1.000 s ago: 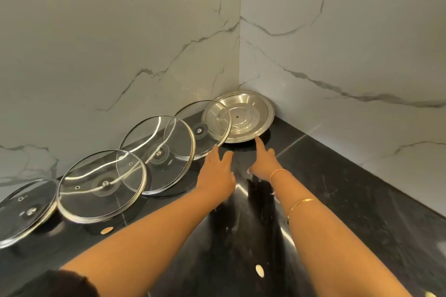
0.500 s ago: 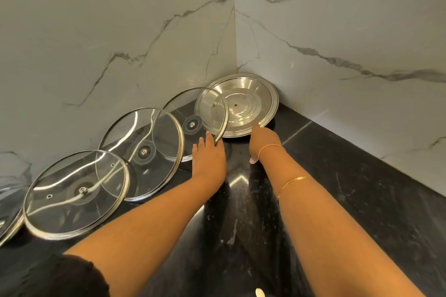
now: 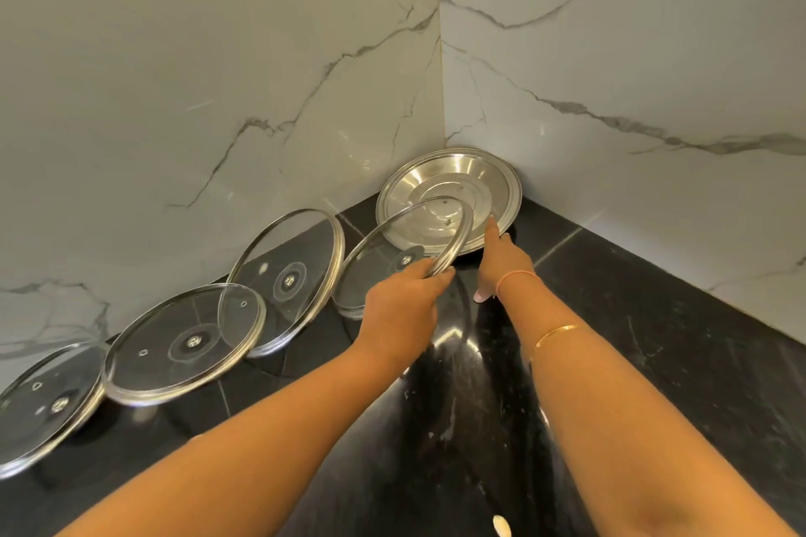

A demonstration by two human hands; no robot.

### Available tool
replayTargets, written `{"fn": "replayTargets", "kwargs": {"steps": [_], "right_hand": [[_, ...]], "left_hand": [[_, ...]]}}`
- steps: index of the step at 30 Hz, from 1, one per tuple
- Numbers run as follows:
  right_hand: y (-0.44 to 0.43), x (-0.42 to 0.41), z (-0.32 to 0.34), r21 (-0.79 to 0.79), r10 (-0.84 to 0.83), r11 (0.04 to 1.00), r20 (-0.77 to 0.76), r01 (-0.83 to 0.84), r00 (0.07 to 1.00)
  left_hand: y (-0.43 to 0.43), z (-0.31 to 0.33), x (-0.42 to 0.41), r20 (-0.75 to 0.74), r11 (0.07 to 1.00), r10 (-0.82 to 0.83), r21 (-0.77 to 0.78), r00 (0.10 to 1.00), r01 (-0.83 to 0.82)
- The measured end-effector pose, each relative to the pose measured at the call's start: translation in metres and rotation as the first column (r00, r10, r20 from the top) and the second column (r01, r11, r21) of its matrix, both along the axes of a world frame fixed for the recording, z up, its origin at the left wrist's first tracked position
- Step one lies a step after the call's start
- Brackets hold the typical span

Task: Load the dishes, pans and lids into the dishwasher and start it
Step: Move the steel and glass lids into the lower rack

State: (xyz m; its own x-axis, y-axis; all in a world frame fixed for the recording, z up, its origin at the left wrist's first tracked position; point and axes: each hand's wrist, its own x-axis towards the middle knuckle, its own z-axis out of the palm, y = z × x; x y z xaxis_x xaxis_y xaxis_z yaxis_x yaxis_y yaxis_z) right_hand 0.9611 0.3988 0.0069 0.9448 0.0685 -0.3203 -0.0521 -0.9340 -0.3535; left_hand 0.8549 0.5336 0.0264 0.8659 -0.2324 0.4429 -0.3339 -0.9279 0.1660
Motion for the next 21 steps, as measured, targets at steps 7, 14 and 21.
{"fn": "replayTargets", "kwargs": {"steps": [7, 14, 21], "right_hand": [[0.014, 0.015, 0.01, 0.61, -0.335, 0.712, -0.139, 0.347, 0.932], [0.023, 0.023, 0.007, 0.771, -0.515, -0.059, -0.568, 0.634, 0.642], [0.026, -0.024, 0.014, 0.889, -0.714, -0.044, -0.347, 0.455, 0.609]], "left_hand": [[0.004, 0.03, -0.025, 0.064, 0.989, 0.041, -0.147, 0.997, -0.031], [0.013, 0.039, -0.045, 0.076, 0.967, 0.095, -0.243, 0.993, -0.074], [0.017, 0.045, -0.067, 0.088, 0.933, 0.08, -0.357, 0.993, -0.043]]}}
